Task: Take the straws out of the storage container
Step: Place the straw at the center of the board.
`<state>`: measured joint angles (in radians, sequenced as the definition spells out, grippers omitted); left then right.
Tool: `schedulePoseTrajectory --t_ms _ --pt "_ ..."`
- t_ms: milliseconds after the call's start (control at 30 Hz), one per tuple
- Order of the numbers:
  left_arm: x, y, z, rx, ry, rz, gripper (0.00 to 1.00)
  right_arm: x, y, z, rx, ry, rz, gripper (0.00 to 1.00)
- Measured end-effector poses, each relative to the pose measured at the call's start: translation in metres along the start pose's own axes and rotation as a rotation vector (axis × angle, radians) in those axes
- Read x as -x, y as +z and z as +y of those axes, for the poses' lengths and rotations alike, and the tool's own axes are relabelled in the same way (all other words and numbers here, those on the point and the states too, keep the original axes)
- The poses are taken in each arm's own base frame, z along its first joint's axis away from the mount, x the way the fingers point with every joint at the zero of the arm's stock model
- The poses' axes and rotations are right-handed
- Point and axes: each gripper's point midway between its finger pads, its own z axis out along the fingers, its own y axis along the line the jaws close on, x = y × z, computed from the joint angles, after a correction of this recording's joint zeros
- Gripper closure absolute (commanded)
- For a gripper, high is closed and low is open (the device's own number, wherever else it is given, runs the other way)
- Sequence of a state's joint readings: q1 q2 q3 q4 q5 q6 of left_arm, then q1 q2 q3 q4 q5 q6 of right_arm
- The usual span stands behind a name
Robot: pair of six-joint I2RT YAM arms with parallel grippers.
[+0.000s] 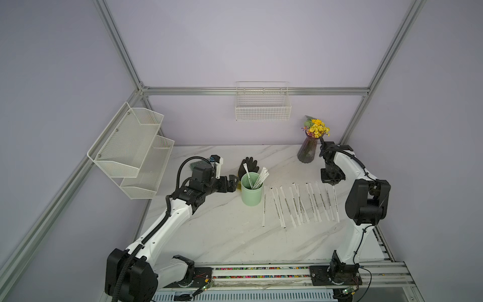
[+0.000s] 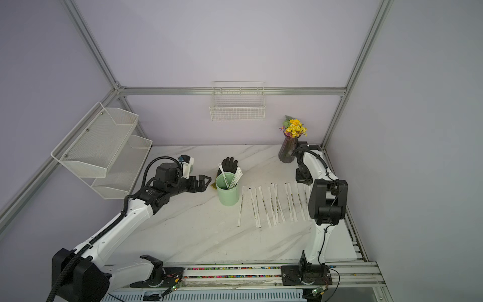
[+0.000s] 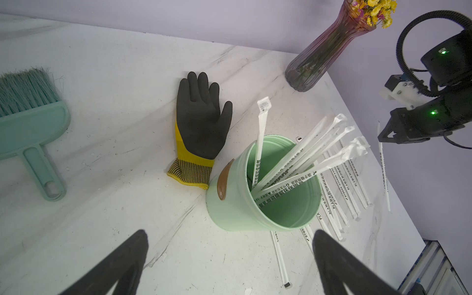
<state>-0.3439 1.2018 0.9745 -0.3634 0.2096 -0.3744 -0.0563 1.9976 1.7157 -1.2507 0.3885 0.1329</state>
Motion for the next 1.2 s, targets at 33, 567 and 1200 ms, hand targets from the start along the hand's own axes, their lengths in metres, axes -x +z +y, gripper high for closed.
schedulePoseTrajectory --t_ms 33,567,1200 --pt "0.0 0.0 0.0 0.0 0.0 0.002 0.0 0.002 0.006 0.0 -0.006 0.0 0.012 1.0" --pt "-0.009 0.011 0.002 -0.004 -0.008 0.044 0.0 0.028 0.06 0.005 -0.056 -0.024 0.089 1.0" --pt "-0.003 0.01 0.0 -0.008 -0.006 0.034 0.0 0.035 0.079 0.007 -0.039 -0.02 0.116 0.82"
